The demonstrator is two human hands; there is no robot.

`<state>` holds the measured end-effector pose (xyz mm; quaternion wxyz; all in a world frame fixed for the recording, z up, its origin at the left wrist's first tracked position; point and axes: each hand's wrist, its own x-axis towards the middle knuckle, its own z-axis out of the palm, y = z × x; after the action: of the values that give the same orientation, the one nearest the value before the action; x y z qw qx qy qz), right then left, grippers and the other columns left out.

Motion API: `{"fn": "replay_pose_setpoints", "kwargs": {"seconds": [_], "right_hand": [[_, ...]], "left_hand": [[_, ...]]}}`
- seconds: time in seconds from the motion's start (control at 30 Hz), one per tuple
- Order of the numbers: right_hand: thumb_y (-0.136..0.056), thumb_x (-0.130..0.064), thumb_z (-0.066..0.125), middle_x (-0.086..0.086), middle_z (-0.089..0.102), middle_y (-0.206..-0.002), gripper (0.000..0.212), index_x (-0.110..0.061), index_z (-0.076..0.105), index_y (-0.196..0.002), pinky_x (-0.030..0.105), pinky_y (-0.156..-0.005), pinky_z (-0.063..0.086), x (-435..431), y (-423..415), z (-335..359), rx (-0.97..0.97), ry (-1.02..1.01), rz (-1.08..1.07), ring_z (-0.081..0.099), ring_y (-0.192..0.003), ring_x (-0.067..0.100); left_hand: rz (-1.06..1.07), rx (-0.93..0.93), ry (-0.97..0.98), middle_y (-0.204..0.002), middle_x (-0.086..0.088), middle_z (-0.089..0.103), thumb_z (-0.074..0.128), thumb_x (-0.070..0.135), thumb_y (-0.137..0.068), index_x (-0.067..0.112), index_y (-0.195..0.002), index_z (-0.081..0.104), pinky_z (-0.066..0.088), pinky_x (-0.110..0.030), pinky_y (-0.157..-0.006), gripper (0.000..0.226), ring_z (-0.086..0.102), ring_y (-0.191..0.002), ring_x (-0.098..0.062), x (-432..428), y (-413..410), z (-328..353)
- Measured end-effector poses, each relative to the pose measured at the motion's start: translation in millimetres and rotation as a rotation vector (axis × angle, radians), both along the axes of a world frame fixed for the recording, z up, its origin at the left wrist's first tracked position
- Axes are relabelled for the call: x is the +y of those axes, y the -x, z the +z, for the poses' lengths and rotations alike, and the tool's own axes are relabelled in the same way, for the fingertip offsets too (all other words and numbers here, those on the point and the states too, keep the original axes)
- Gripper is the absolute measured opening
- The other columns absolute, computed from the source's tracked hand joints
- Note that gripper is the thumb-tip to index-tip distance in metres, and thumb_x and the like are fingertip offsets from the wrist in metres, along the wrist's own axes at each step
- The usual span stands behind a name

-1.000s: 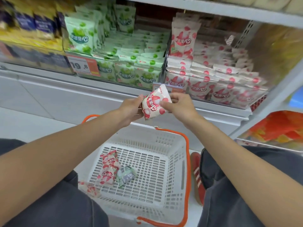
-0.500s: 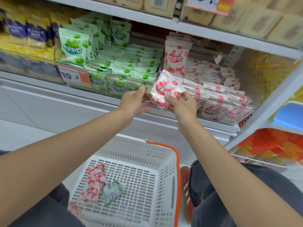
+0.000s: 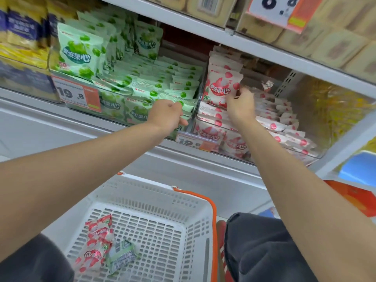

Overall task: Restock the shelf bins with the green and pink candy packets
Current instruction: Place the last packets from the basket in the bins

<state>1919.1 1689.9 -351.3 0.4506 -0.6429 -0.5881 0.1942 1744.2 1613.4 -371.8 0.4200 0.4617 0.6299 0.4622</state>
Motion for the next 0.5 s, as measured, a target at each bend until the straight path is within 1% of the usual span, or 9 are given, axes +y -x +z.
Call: {"fn": "replay_pose_setpoints", "kwargs": {"seconds": [0.1,0.13,0.2,0.27,0.33,0.4,0.43,0.47,0.5], "right_hand": [[-0.098,-0.017,0.051,-0.003,0.061,-0.103,0.026,-0.012,0.057,-0.123,0.024,-0.073,0.043,3.8,-0.4,0.7,-0.087,-0.035,-0.024,0.057,-0.088,0.013],[-0.097,-0.014,0.053,-0.002,0.061,-0.103,0.025,-0.011,0.058,-0.121,0.025,-0.074,0.044,3.7,-0.5,2.4,-0.115,-0.027,-0.008,0.057,-0.088,0.015],[-0.095,-0.011,0.055,-0.001,0.062,-0.103,0.026,-0.01,0.058,-0.121,0.03,-0.076,0.051,3.4,-1.6,4.8,-0.092,0.019,0.012,0.061,-0.089,0.019],[-0.095,-0.014,0.057,-0.001,0.063,-0.1,0.031,-0.009,0.055,-0.126,0.035,-0.077,0.057,2.8,-3.7,5.9,-0.03,0.067,-0.002,0.062,-0.083,0.017],[-0.094,-0.023,0.061,0.003,0.066,-0.096,0.043,-0.007,0.051,-0.132,0.041,-0.078,0.058,0.8,-5.9,6.5,-0.006,0.085,-0.04,0.062,-0.077,0.017],[-0.091,-0.029,0.063,0.007,0.065,-0.107,0.049,-0.008,0.05,-0.133,0.043,-0.083,0.056,-5.5,-8.8,6.3,-0.056,0.05,-0.07,0.063,-0.085,0.019],[-0.091,-0.028,0.063,0.008,0.061,-0.115,0.046,-0.009,0.052,-0.132,0.041,-0.087,0.055,-11.9,-10.1,5.0,-0.107,0.009,-0.078,0.062,-0.092,0.019],[-0.091,-0.023,0.063,0.007,0.059,-0.118,0.039,-0.011,0.055,-0.128,0.037,-0.091,0.052,-22.4,-10.4,3.2,-0.159,-0.044,-0.074,0.059,-0.096,0.017],[-0.09,-0.015,0.061,0.006,0.059,-0.117,0.03,-0.012,0.06,-0.12,0.034,-0.091,0.05,-34.1,-10.0,-0.2,-0.201,-0.098,-0.049,0.057,-0.096,0.014]], "left_hand": [[-0.02,-0.016,0.0,-0.068,-0.005,0.069,0.041,0.013,-0.096,0.012,-0.074,0.052,0.034,-0.022,-0.046,0.025,0.046,-0.044,-0.007,-0.9,1.9,-1.7],[-0.025,-0.02,-0.007,-0.067,-0.004,0.069,0.041,0.013,-0.096,0.013,-0.074,0.052,0.034,-0.021,-0.046,0.025,0.046,-0.044,-0.008,-0.8,2.5,-2.2],[-0.033,-0.017,-0.024,-0.065,-0.004,0.068,0.042,0.011,-0.094,0.013,-0.072,0.052,0.036,-0.022,-0.048,0.024,0.047,-0.048,-0.01,-2.1,3.2,-3.2],[-0.039,-0.01,-0.043,-0.063,-0.003,0.066,0.042,0.01,-0.094,0.012,-0.071,0.052,0.037,-0.023,-0.049,0.025,0.047,-0.051,-0.013,-3.1,2.5,-5.4],[-0.026,-0.015,-0.08,-0.057,0.0,0.064,0.043,0.01,-0.094,0.012,-0.07,0.053,0.04,-0.026,-0.054,0.027,0.047,-0.056,-0.018,-3.9,1.3,-8.7],[-0.009,-0.004,-0.126,-0.051,0.003,0.061,0.045,0.01,-0.093,0.011,-0.068,0.056,0.041,-0.031,-0.06,0.027,0.048,-0.059,-0.02,-7.2,-0.9,-12.5],[-0.012,0.015,-0.146,-0.051,0.003,0.06,0.046,0.009,-0.092,0.01,-0.067,0.057,0.041,-0.031,-0.06,0.027,0.048,-0.058,-0.019,-10.8,-2.8,-15.2],[-0.024,0.035,-0.154,-0.053,0.003,0.06,0.047,0.009,-0.092,0.01,-0.067,0.057,0.042,-0.03,-0.06,0.027,0.047,-0.056,-0.019,-14.3,-4.7,-20.5],[-0.039,0.055,-0.143,-0.055,0.002,0.06,0.047,0.009,-0.092,0.01,-0.067,0.057,0.042,-0.03,-0.06,0.027,0.047,-0.056,-0.019,-19.7,-6.9,-25.7]]}}
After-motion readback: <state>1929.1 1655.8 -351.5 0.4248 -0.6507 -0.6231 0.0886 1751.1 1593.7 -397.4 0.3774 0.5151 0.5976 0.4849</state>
